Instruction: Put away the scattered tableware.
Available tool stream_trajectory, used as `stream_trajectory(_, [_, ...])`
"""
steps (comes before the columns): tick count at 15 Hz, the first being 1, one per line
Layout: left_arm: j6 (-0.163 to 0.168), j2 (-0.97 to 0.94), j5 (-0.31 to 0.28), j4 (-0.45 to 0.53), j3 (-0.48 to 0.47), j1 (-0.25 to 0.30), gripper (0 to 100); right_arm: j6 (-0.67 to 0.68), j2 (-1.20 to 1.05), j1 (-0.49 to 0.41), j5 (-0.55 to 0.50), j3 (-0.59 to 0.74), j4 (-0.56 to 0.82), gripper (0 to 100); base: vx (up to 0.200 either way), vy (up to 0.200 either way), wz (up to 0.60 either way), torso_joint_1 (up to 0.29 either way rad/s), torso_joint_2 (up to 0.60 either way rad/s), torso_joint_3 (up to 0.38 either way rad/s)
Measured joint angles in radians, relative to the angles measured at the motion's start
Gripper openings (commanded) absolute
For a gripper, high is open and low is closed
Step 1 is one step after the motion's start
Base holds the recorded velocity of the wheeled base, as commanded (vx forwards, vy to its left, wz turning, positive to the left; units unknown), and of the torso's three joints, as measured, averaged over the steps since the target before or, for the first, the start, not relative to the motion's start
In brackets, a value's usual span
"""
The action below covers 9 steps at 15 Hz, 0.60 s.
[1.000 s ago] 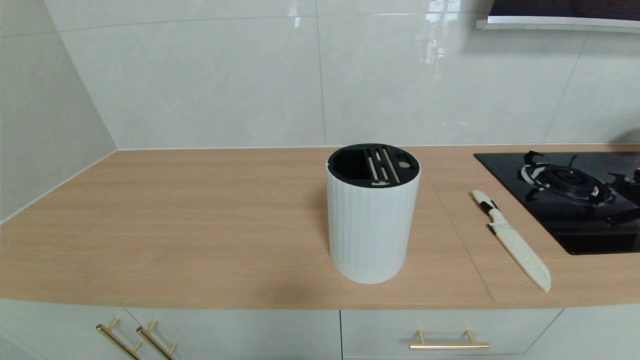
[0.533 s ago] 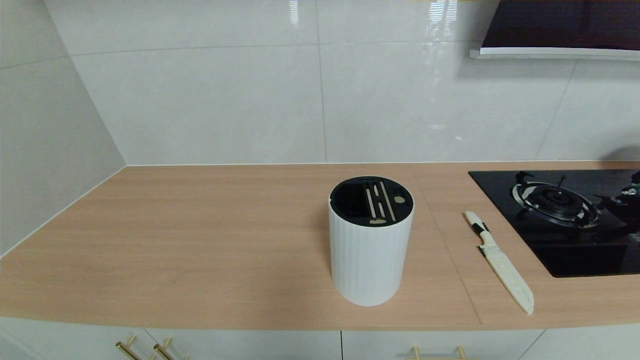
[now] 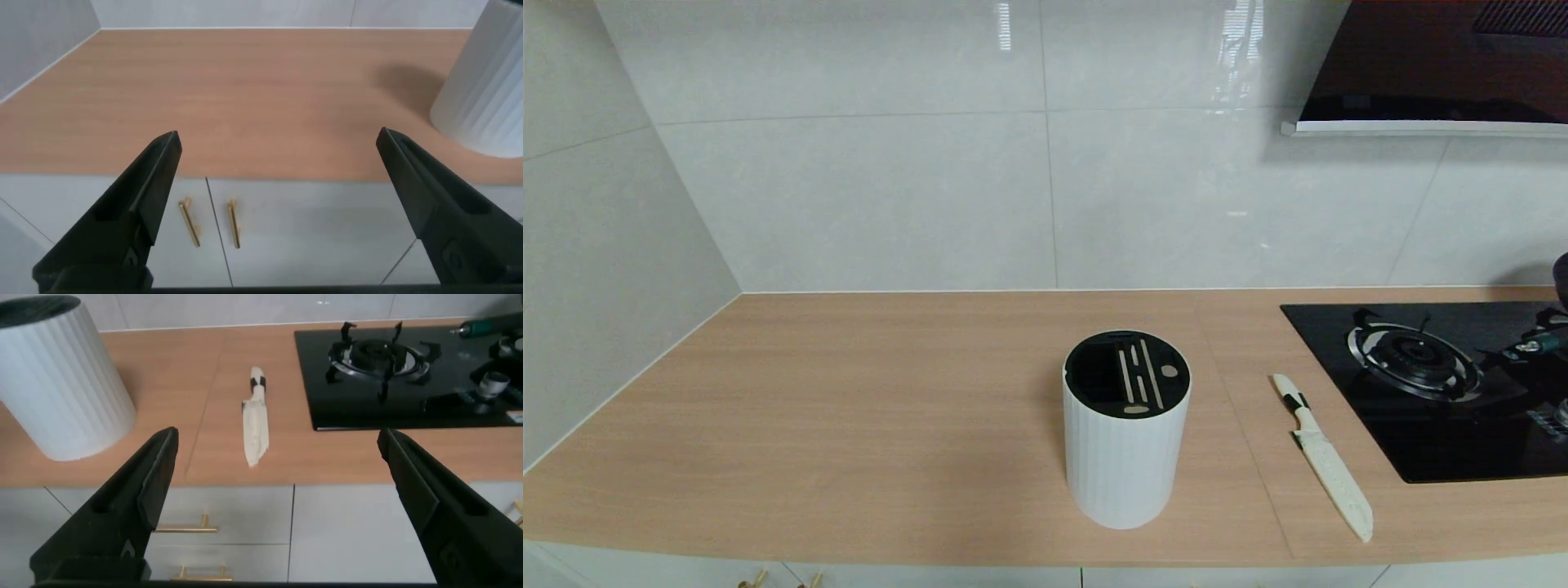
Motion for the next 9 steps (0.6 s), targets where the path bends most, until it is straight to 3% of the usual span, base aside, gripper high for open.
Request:
stream_trajectory(3, [0.000, 0.000, 0.000, 0.000, 0.000, 0.000, 100, -0.001, 0.000, 0.000, 0.000, 0.000, 0.000, 100, 0.000, 0.000, 0.00, 0.180, -0.36, -0.193])
stream_trajectory(9, [0.000, 0.000, 0.000, 0.000, 0.000, 0.000, 100, -0.022, 0.000, 0.000, 0.001, 0.000, -0.001, 100, 0.000, 0.000, 0.00, 0.013, -0.02, -0.012])
